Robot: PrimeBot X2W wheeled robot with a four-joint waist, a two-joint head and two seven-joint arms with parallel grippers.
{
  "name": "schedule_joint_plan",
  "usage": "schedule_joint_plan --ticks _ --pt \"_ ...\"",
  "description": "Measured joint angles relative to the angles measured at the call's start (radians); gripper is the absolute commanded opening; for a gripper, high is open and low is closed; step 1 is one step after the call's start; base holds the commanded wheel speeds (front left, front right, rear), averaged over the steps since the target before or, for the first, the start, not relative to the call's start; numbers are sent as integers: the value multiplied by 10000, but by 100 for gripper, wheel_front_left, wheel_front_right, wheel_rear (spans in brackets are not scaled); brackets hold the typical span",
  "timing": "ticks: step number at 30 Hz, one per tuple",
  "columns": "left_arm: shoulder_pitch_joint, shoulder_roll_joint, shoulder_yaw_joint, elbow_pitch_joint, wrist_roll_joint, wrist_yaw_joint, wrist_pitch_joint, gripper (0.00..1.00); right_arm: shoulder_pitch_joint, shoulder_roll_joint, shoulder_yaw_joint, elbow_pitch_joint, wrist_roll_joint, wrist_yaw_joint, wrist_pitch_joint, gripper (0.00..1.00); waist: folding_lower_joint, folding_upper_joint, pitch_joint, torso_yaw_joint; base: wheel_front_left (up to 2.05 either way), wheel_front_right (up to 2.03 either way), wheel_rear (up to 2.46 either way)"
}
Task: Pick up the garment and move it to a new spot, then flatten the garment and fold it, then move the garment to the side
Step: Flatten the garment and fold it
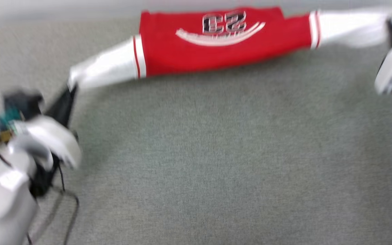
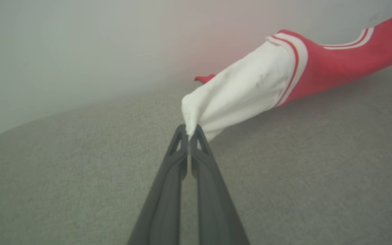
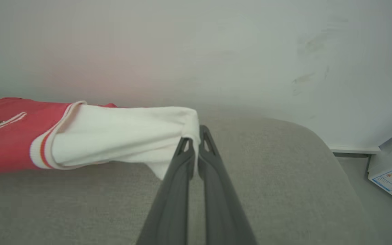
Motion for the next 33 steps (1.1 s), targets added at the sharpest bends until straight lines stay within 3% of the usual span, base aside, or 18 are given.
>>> schedule_joint_plan --ticks 4,10,23,33 --pt "1531 27 -90 -581 -316 395 77 0 1595 -209 769 -874 1409 0 562 0 0 0 -626 -1 0 0 0" --pt "3220 159 -263 -1141 -518 836 86 0 3646 -1141 1323 -2305 2867 0 1223 0 -1 0 -1339 -7 0 0 0" --pt "5309 431 -619 -2079 -928 1365 529 0 6921 -2151 1639 -4451 4196 0 2330 0 1 0 -2398 26 0 0 0" --pt "6938 1009 -744 -2824 -1423 1507 811 0 9453 -2575 1444 -5716 5124 -2 4148 0 1 0 -3151 55 0 0 0"
